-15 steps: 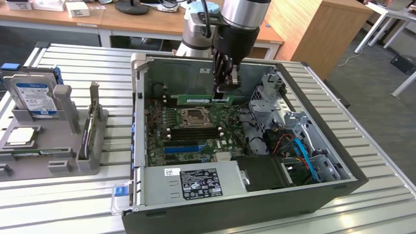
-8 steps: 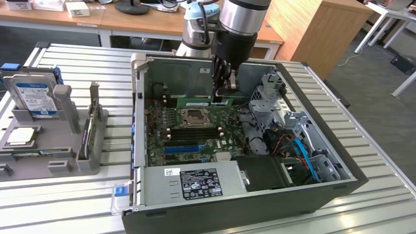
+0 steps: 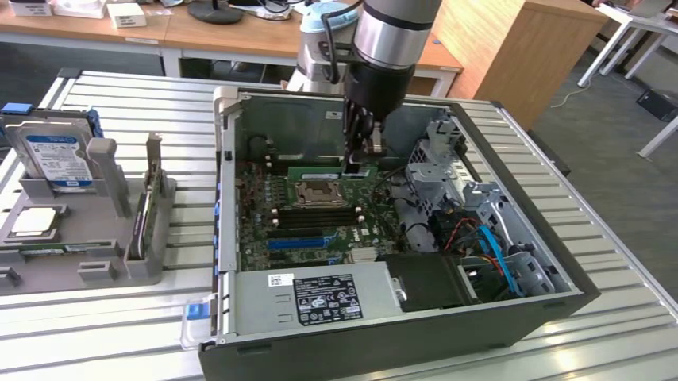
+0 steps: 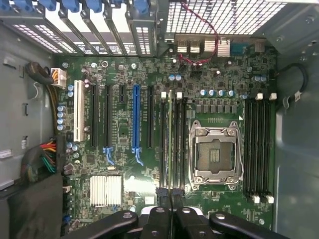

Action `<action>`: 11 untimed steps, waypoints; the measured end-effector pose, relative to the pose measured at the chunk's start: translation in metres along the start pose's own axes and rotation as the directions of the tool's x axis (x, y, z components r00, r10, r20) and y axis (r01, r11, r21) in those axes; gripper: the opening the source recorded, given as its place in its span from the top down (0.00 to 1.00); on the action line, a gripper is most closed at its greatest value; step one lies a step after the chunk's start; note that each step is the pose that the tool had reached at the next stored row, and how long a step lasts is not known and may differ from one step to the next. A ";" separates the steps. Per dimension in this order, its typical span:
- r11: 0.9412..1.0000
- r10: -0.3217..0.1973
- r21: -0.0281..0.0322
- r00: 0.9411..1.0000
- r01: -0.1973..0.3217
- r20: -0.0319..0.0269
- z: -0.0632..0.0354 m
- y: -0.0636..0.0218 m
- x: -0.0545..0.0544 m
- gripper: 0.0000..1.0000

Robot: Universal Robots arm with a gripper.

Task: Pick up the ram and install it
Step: 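Insert the ram into the slot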

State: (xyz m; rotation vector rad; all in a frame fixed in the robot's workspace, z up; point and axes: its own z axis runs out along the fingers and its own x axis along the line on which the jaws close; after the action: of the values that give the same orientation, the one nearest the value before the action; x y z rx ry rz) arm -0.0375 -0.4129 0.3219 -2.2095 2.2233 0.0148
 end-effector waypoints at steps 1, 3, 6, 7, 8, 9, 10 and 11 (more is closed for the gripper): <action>1.000 0.000 0.000 1.000 0.000 0.000 0.0012 0.0000 0.000 0.88; 1.000 0.000 0.000 1.000 0.000 0.000 0.0035 0.0000 0.000 0.88; 1.000 0.000 0.000 1.000 0.000 0.000 0.0057 0.0000 0.000 0.88; 1.000 0.000 0.000 1.000 0.000 0.000 0.0064 0.0000 0.000 0.88; 1.000 0.000 0.000 1.000 0.000 0.000 0.0072 0.0000 0.000 0.88; 1.000 0.000 0.000 1.000 0.000 0.000 0.0081 0.0000 0.000 0.88; 1.000 0.000 0.000 1.000 0.000 0.000 0.0092 0.0000 0.000 0.88; 1.000 0.000 0.000 1.000 0.000 0.000 0.0103 0.0000 0.000 0.88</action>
State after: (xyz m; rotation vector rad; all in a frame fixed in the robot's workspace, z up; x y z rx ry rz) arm -0.0375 -0.4128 0.3116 -2.2094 2.2233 0.0150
